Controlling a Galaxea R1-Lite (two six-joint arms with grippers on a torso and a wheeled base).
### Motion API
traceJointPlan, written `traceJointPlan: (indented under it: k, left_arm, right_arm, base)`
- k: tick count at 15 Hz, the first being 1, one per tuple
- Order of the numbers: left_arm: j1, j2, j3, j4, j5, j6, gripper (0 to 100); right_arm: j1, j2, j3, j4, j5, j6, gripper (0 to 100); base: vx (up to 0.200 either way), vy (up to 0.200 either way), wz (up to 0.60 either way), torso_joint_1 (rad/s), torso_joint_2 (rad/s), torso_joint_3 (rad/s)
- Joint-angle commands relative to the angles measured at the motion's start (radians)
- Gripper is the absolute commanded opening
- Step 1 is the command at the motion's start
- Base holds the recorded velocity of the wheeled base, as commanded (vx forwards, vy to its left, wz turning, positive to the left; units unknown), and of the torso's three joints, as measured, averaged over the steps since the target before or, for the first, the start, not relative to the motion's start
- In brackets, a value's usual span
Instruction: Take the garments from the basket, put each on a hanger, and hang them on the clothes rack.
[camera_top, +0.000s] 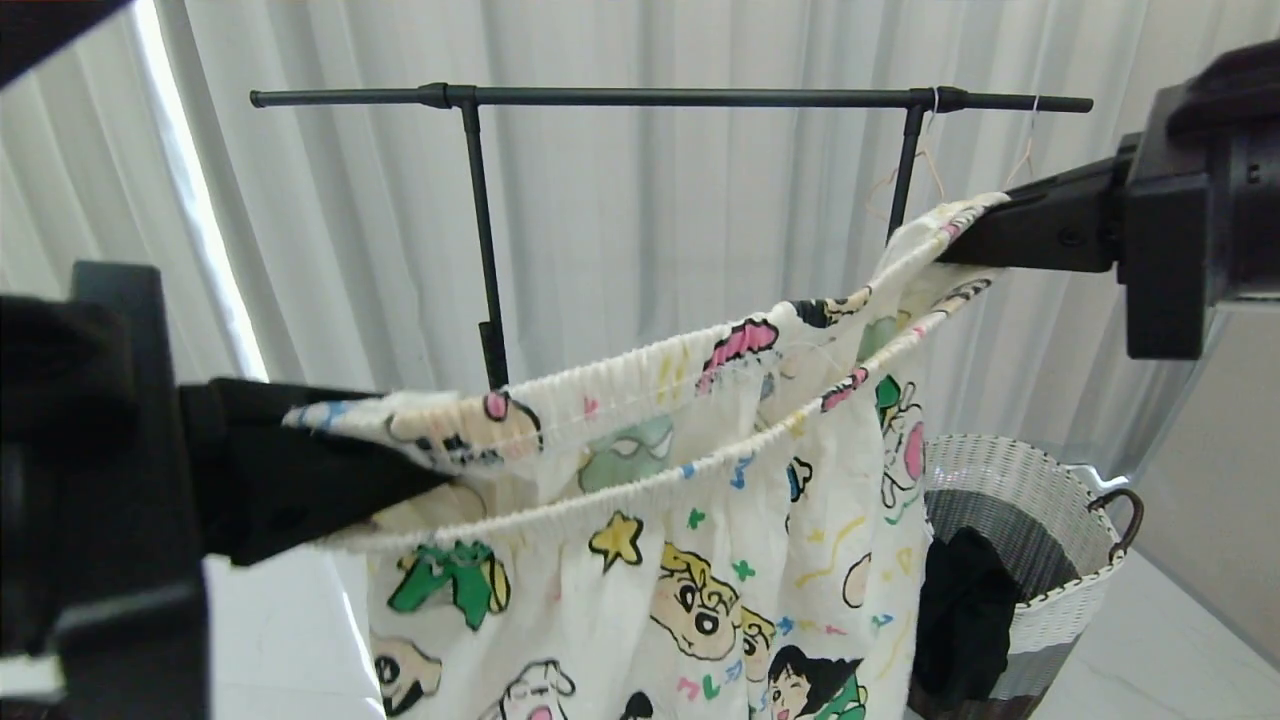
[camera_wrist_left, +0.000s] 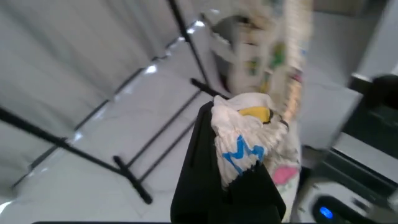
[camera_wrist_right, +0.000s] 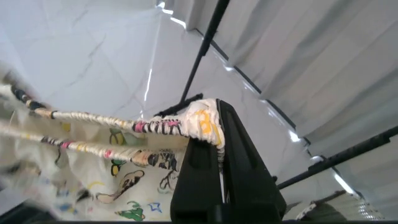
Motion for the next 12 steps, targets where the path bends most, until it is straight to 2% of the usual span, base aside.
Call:
traceJointPlan:
  k: [1, 5, 6, 8, 9, 12]
  left_arm:
    - [-0.094, -0.030, 0.029, 0.030, -0.001, -0.032, 0]
    - [-0.091, -0.028, 0.039, 0.030, 0.002, -0.032, 0]
    - [-0.067, -0.020, 0.032, 0.030, 0.014, -0.028, 0]
    - [0.107, 0.010, 0.002, 0.024, 0.022, 0.022, 0]
    - [0.160, 0.015, -0.009, 0.007, 0.019, 0.065, 0]
    - [0.166, 0.033, 0.005, -0.087, 0.017, 0.074, 0]
  right_arm:
    - [0.000, 0.073, -0.047, 0.001, 0.004, -0.001, 0]
    - [-0.006, 0.056, -0.039, 0.021, 0.002, 0.000, 0]
    - [-0.013, 0.036, -0.031, 0.052, 0.002, 0.000, 0]
    - [-0.020, -0.039, 0.022, 0.124, 0.001, 0.000, 0]
    - [-0.025, -0.082, 0.068, 0.141, 0.002, 0.002, 0]
    - [-0.025, -0.150, 0.160, 0.142, 0.001, 0.002, 0]
  base:
    - [0.000, 0.000, 0.00, 0.000, 0.00, 0.000]
    - [0.000, 0.000, 0.00, 0.000, 0.00, 0.000]
    - [0.000, 0.000, 0.00, 0.000, 0.00, 0.000]
    - [0.000, 0.000, 0.00, 0.000, 0.00, 0.000]
    - [0.000, 0.000, 0.00, 0.000, 0.00, 0.000]
    - [0.000, 0.000, 0.00, 0.000, 0.00, 0.000]
